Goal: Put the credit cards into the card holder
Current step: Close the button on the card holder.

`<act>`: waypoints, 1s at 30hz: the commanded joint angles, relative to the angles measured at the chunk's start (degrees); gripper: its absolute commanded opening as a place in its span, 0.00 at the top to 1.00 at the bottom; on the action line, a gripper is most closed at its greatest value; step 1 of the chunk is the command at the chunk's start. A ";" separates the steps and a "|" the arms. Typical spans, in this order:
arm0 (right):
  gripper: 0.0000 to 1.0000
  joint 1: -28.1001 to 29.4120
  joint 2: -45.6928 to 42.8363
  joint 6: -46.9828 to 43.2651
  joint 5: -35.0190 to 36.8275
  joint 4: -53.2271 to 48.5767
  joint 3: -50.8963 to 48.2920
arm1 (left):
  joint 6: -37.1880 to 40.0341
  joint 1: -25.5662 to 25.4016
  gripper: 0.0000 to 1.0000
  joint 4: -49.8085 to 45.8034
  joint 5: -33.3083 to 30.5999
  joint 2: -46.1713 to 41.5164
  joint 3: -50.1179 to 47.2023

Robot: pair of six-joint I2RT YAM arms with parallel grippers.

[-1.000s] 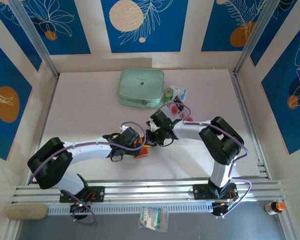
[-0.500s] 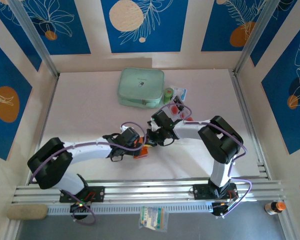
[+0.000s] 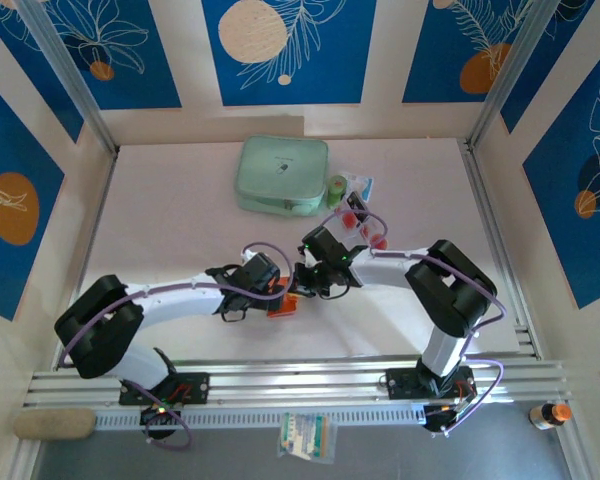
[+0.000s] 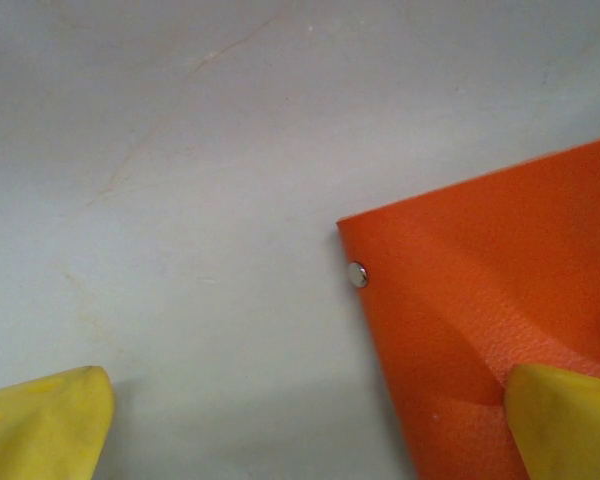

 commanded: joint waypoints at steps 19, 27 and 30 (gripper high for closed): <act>0.07 -21.58 -29.69 -13.00 11.03 -29.05 13.64 | 8.43 14.15 0.00 -9.92 -5.89 -17.71 13.80; 0.01 -42.22 -35.90 -16.61 21.18 -23.68 7.35 | 18.29 24.64 0.00 -0.60 -12.23 -21.79 11.37; 0.01 -46.56 -35.60 -18.68 25.92 -17.26 2.21 | 22.39 29.33 0.00 4.32 -11.40 -21.90 8.98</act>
